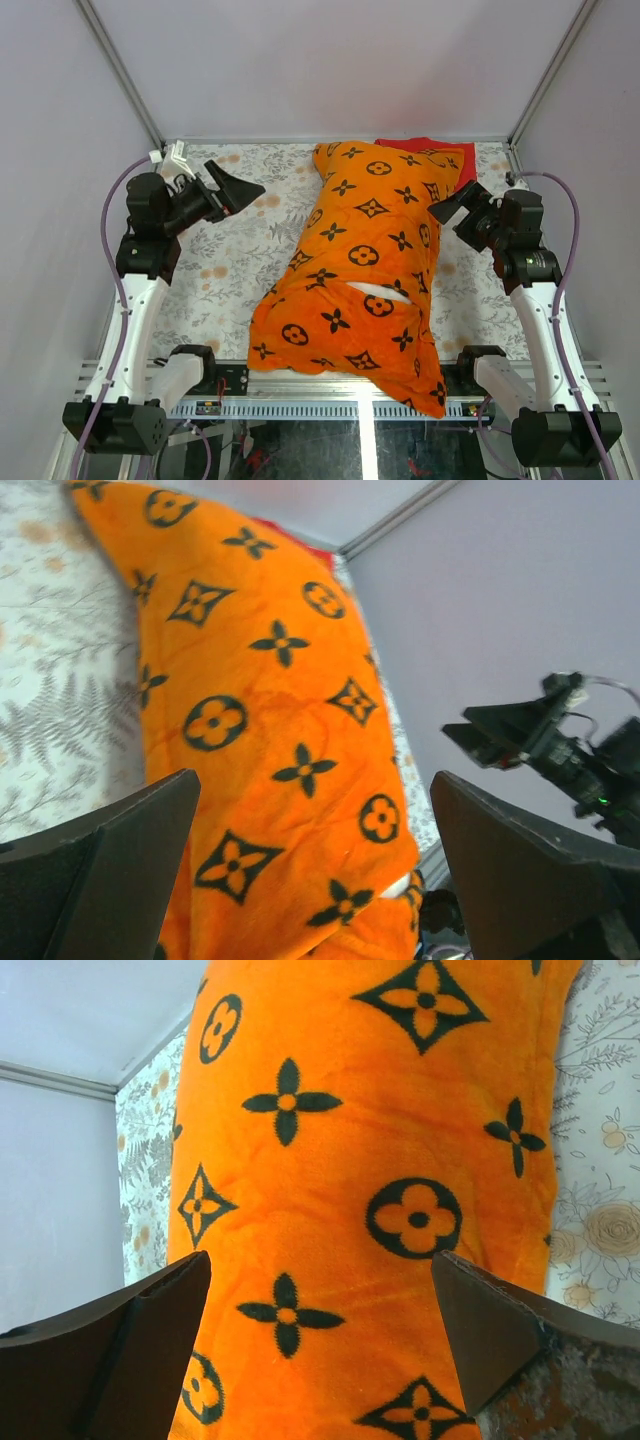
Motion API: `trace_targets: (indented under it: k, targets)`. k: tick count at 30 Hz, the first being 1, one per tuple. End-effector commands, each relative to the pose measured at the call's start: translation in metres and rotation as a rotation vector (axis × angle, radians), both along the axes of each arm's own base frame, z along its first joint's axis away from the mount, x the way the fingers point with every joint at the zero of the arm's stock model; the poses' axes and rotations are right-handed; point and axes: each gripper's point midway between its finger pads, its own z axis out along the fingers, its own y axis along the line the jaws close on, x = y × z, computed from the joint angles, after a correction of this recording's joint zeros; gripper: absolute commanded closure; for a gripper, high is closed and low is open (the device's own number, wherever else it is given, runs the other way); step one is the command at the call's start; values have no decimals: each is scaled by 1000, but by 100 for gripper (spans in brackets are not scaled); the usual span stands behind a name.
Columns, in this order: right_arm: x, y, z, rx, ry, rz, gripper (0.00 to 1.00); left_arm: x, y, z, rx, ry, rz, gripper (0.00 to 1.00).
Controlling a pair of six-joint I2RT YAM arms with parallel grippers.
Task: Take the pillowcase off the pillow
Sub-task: Pick up the pillow at the center of the board.
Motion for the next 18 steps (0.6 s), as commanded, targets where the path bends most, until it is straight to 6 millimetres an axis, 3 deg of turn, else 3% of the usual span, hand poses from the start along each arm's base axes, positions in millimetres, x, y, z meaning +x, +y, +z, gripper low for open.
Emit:
trace_targets:
  k: [1, 4, 8, 10, 12, 14, 16, 18]
  targets:
    - [7, 10, 18, 39, -75, 37, 1, -17, -28, 59, -120, -217, -205, 0]
    - [5, 18, 16, 52, -106, 95, 0, -58, -63, 88, -123, -404, -481, 0]
    - [6, 22, 2, 62, -47, 115, 0, -116, -97, 115, -54, -643, -647, 0]
    - [5, 21, -8, 49, 1, 124, 0, -153, -118, 104, -13, -708, -884, 0]
    - [5, 17, -13, 32, 20, 101, 1, -171, -144, 78, 111, -733, -938, 0]
    - [4, 11, -16, 18, 34, 65, 0, -171, -159, 56, 196, -679, -941, 0]
    - [2, 6, -14, 0, 36, 41, 0, -168, -167, 49, 197, -649, -962, 0]
    - [-1, -1, -15, -29, 44, 6, 1, -140, -178, 42, 228, -589, -870, 0]
